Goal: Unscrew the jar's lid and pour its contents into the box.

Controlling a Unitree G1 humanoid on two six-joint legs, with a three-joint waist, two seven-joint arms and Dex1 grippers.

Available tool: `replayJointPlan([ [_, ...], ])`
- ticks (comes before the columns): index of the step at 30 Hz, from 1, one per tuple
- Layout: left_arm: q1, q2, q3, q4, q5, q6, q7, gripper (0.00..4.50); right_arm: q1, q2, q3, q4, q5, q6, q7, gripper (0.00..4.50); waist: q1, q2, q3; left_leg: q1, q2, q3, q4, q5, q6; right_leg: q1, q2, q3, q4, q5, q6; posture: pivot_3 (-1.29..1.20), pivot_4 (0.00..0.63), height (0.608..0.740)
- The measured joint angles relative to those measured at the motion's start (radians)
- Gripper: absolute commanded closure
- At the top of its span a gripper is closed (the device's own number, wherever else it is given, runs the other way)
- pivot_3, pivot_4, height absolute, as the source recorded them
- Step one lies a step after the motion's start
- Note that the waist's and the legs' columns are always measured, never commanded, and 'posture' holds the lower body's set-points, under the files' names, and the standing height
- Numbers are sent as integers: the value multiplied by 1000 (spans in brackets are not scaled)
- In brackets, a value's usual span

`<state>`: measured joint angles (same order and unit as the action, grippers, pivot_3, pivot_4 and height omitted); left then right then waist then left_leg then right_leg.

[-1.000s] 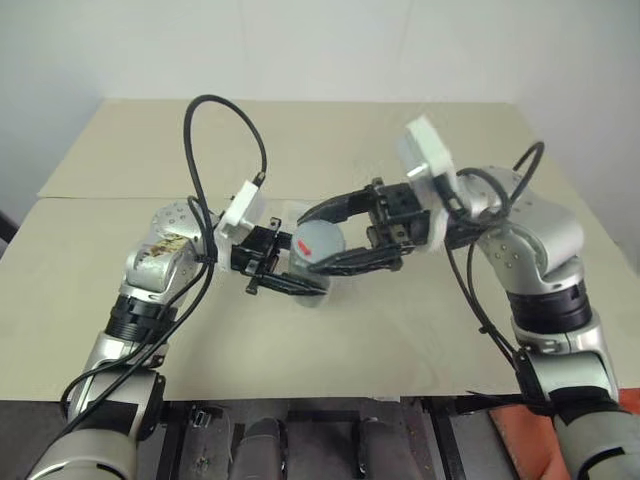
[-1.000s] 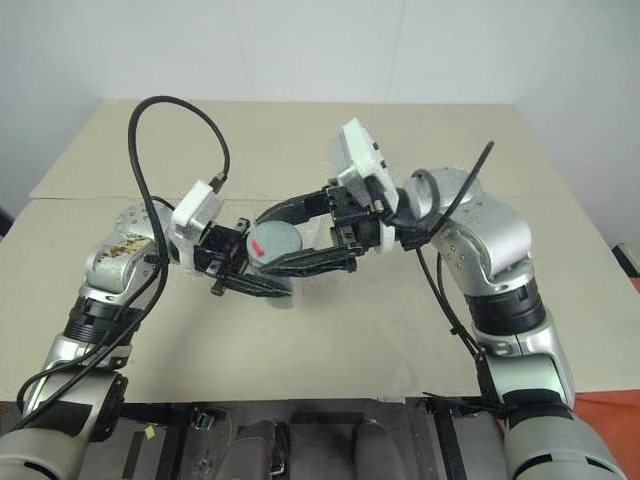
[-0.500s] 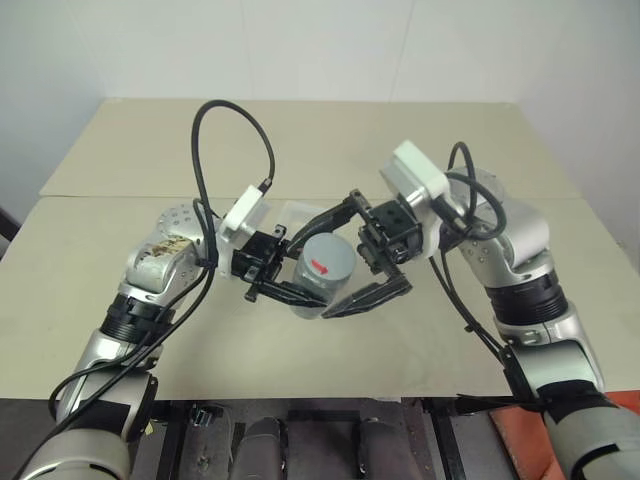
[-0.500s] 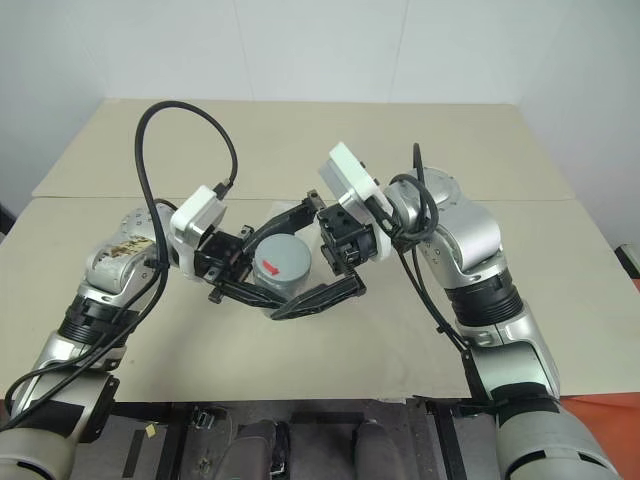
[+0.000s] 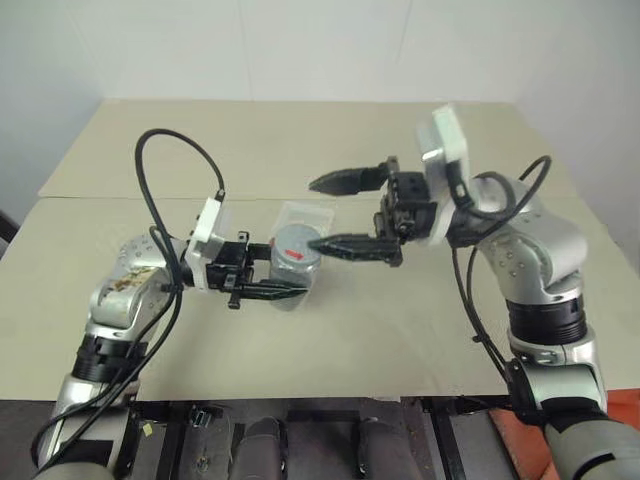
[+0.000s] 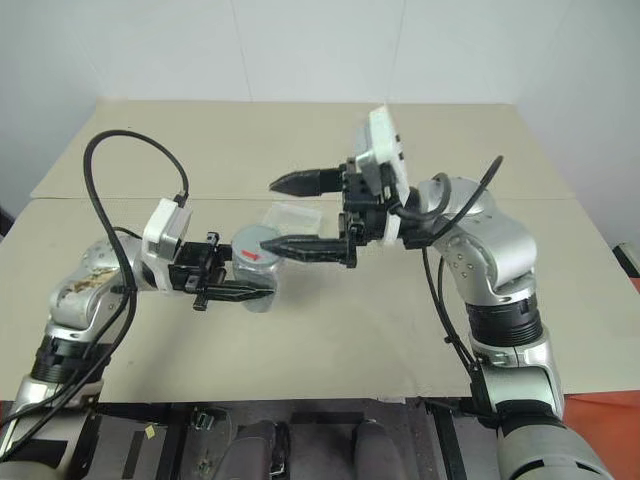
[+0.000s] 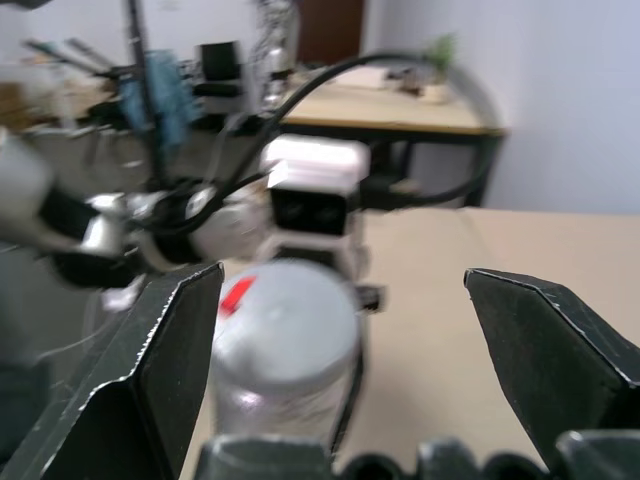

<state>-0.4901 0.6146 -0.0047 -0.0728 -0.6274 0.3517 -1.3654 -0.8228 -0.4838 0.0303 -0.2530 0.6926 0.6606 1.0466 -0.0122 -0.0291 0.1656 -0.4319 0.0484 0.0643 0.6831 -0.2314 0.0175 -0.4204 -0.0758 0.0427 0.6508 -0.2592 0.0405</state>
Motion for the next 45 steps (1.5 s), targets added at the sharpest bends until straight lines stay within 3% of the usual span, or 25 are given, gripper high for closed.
replayJointPlan([
  [3, 25, -53, 34, -2, 41, -27, 130, 2451, 37, 0, -17, -57, 30, 53, -81, 33, 6, 0, 0, 0, 0, 0, 0, 0, 0, 0, -1, 0, 0, 0, 0, 0, 150, 740],
  [9, 22, -224, 76, -29, 125, -46, 504, 2451, 60, 73, -40, -191, 38, 221, -426, 33, 9, 0, 0, 0, 0, -1, 0, 0, 0, 0, -1, 0, 7, 0, 0, 0, 150, 740],
  [18, 22, -249, 74, -72, 128, -45, 612, 2451, -4, 194, 8, -248, 12, 347, -711, 33, -1, 0, 0, 0, -1, -1, 0, 0, 0, -1, -1, 0, 6, 0, 0, 0, 150, 740],
  [32, 22, -259, 56, -73, 128, -46, 624, 2451, -36, 240, 77, -171, -83, 356, -804, 33, -2, 0, 0, 0, -1, 0, 0, 0, 0, -1, -1, 0, 6, 0, 0, 0, 150, 740],
  [38, 23, -254, 57, -74, 128, -46, 621, 2451, -36, 248, 83, -168, -101, 355, -801, 1710, -2, 0, 0, 0, -1, 0, 0, 0, 0, -1, -1, 0, 6, 0, 0, 0, 150, 740],
  [45, 28, -237, 58, -82, 128, -46, 615, 2451, -36, 250, 83, -168, -103, 354, -772, 1712, -2, 0, 0, 0, -1, 0, 0, 0, 0, -1, -1, 0, 6, 0, 0, 0, 150, 740],
])
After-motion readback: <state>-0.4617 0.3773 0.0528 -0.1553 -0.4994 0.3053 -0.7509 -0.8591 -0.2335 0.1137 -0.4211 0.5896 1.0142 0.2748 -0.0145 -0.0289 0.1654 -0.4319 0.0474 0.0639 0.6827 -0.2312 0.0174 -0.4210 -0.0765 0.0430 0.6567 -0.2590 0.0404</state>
